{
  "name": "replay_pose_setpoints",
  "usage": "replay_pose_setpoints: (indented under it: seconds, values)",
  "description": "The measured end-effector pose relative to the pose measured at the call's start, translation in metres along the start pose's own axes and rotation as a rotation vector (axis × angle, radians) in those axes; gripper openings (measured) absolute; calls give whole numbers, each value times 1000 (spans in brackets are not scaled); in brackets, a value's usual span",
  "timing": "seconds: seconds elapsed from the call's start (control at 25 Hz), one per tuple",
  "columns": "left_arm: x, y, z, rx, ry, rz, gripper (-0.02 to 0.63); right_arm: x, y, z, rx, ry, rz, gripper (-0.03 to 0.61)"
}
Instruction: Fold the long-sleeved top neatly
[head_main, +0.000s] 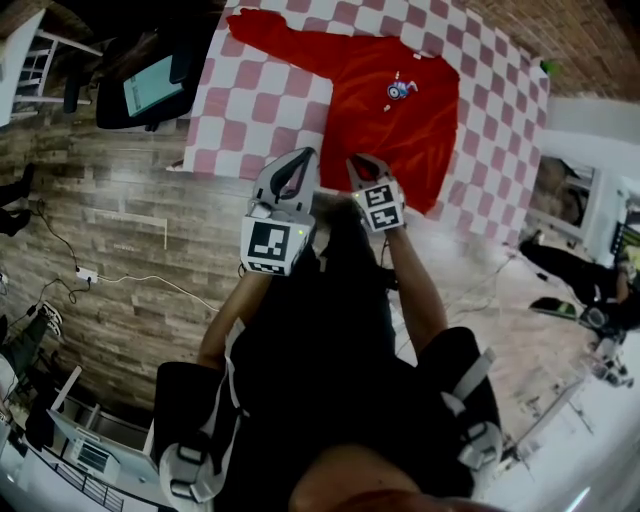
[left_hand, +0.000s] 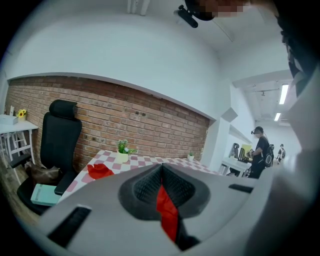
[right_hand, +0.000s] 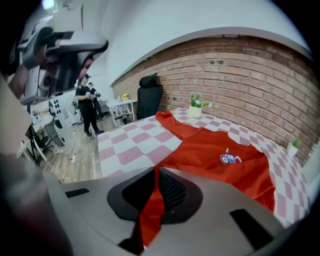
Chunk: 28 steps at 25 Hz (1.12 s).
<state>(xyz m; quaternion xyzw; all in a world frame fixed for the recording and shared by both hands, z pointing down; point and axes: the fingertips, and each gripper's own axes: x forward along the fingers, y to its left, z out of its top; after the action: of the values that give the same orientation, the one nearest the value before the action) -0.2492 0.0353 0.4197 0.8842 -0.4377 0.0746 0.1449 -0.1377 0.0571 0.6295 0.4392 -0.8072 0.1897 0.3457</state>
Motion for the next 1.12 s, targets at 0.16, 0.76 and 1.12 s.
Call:
replay_pose_setpoints:
  seconds: [0.16,0.76,1.12]
  values:
    - [-1,-1,9,6,-13,13,8,-31,-12,41,77,-94,-25,9]
    - [28,7,53,4,-39,221,8,-98,-67,151,106,-375,20,8]
    - [48,45,58,-8,-28,281,8,-94,-83,187,130,-419,49,8]
